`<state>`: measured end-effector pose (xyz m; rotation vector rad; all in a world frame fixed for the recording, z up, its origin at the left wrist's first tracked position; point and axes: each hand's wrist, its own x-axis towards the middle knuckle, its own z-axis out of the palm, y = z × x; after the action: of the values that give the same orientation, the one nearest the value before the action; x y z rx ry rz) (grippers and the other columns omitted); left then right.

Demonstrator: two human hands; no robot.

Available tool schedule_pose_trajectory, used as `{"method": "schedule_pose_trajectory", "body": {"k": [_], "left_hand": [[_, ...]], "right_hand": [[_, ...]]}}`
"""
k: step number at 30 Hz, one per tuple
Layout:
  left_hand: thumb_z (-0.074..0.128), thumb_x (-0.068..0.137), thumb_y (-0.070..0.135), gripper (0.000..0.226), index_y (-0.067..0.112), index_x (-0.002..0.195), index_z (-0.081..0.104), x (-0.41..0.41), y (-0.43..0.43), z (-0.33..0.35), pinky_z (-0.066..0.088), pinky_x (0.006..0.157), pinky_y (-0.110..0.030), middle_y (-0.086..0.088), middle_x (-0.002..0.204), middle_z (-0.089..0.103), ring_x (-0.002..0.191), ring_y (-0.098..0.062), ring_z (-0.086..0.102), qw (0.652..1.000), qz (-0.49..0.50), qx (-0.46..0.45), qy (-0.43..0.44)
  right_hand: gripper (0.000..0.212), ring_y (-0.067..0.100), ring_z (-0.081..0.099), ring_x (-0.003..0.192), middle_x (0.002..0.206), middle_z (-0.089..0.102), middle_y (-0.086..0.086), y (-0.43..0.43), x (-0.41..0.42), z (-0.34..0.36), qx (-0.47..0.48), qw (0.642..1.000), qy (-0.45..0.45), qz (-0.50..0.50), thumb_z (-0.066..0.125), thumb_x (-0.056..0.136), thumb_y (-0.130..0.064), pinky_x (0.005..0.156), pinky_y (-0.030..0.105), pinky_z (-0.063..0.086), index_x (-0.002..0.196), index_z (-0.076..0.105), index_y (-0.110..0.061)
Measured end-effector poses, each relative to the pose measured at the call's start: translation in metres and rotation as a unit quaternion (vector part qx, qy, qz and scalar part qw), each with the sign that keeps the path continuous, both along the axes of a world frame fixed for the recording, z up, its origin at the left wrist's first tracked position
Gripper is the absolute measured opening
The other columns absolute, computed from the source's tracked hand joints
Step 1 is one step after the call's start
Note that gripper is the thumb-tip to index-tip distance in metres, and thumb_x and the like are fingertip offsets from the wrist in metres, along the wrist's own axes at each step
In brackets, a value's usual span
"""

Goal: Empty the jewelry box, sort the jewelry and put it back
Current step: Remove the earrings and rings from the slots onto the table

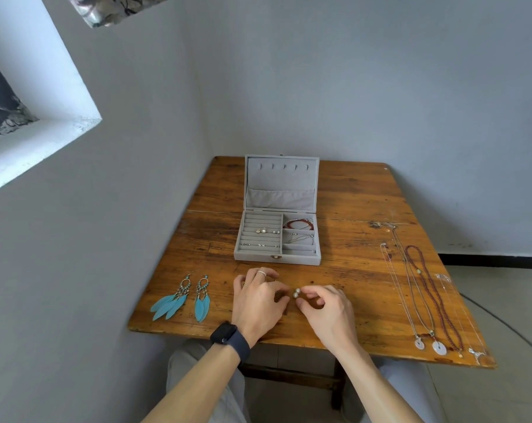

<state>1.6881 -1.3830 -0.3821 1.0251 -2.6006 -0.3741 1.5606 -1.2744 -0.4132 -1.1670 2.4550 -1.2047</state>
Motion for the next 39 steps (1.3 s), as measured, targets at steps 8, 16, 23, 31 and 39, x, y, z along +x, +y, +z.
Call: {"method": "schedule_pose_trajectory", "body": {"k": [8, 16, 23, 31, 39], "left_hand": [[0.059, 0.091, 0.052, 0.028, 0.041, 0.113, 0.071, -0.004, 0.005, -0.003, 0.019, 0.109, -0.038, 0.015, 0.131, 0.054, 0.129, -0.009, 0.038, 1.000, 0.006, -0.026, 0.001], [0.055, 0.093, 0.050, 0.028, 0.035, 0.106, 0.076, -0.009, 0.009, -0.003, 0.024, 0.110, -0.038, 0.012, 0.129, 0.058, 0.127, -0.012, 0.044, 0.998, 0.019, -0.056, 0.004], [0.056, 0.094, 0.051, 0.027, 0.039, 0.110, 0.074, 0.003, -0.007, 0.000, 0.018, 0.107, -0.034, 0.015, 0.128, 0.056, 0.125, -0.010, 0.043, 0.997, 0.031, -0.068, 0.001], [0.056, 0.095, 0.049, 0.023, 0.042, 0.106, 0.075, -0.006, 0.000, -0.005, 0.022, 0.107, -0.037, 0.014, 0.130, 0.057, 0.127, -0.012, 0.042, 0.998, 0.014, -0.057, -0.011], [0.055, 0.096, 0.049, 0.025, 0.043, 0.110, 0.074, -0.006, -0.004, -0.006, 0.017, 0.108, -0.037, 0.015, 0.131, 0.055, 0.128, -0.010, 0.040, 0.998, 0.000, -0.052, -0.017]], "right_hand": [[0.028, -0.003, 0.057, 0.082, 0.098, 0.064, -0.017, 0.003, -0.004, 0.003, 0.019, 1.000, -0.019, 0.014, 0.075, 0.084, -0.019, 0.065, 0.004, 0.039, 0.107, 0.070, -0.035], [0.029, 0.000, 0.059, 0.085, 0.102, 0.060, -0.017, -0.003, -0.013, 0.006, 0.033, 0.998, -0.002, 0.045, 0.069, 0.092, -0.031, 0.070, 0.008, 0.043, 0.120, 0.069, -0.035], [0.014, 0.006, 0.060, 0.086, 0.099, 0.064, -0.017, -0.006, -0.006, 0.003, 0.018, 0.999, 0.040, 0.024, 0.071, 0.090, -0.036, 0.075, 0.024, 0.051, 0.103, 0.076, -0.033], [0.015, 0.007, 0.058, 0.090, 0.099, 0.062, -0.024, -0.005, -0.003, -0.004, 0.016, 0.999, 0.039, 0.019, 0.071, 0.089, -0.041, 0.080, 0.030, 0.046, 0.103, 0.076, -0.040], [0.022, 0.006, 0.058, 0.089, 0.102, 0.065, -0.021, -0.005, -0.002, -0.006, 0.006, 0.999, 0.040, 0.014, 0.073, 0.088, -0.039, 0.079, 0.028, 0.045, 0.109, 0.075, -0.038]]}}
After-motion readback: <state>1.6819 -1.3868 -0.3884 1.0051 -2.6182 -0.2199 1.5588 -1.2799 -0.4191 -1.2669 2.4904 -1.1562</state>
